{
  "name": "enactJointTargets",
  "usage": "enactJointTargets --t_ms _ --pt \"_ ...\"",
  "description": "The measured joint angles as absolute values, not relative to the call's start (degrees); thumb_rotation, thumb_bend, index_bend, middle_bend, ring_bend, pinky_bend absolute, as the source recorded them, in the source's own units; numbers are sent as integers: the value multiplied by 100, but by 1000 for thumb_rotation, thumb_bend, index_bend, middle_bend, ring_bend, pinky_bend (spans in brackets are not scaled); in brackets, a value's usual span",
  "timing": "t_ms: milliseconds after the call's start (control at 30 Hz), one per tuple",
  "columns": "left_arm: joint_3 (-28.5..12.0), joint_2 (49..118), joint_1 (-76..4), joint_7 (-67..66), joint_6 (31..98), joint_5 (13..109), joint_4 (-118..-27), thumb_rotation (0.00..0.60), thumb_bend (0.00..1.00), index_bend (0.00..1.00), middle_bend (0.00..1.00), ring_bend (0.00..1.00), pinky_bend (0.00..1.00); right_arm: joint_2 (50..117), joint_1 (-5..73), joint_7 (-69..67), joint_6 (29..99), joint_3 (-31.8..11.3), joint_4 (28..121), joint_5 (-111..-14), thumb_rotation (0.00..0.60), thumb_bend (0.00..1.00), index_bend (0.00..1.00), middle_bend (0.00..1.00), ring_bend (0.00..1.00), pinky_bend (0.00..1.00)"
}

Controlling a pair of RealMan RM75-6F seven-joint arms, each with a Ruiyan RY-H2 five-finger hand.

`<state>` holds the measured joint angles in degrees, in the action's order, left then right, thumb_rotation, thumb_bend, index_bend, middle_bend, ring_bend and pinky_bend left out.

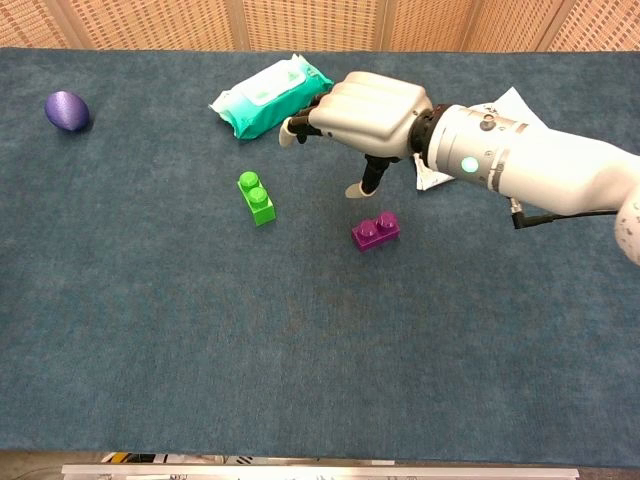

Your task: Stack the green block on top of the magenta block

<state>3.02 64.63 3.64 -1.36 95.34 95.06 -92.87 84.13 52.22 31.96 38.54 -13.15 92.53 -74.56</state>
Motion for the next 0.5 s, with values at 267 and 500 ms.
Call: enactJointTargets --t_ms 267,500 --pt "277 6460 403 -71 9586 9483 -9259 600 292 254 279 285 195 9009 5851 3545 3593 -1301 8515 -6949 600 119 216 286 222 364" --pt "255 6454 454 -7 9642 9439 -9210 600 292 254 279 285 195 9458 6303 3642 3391 -1241 7916 -6589 600 120 216 286 222 364"
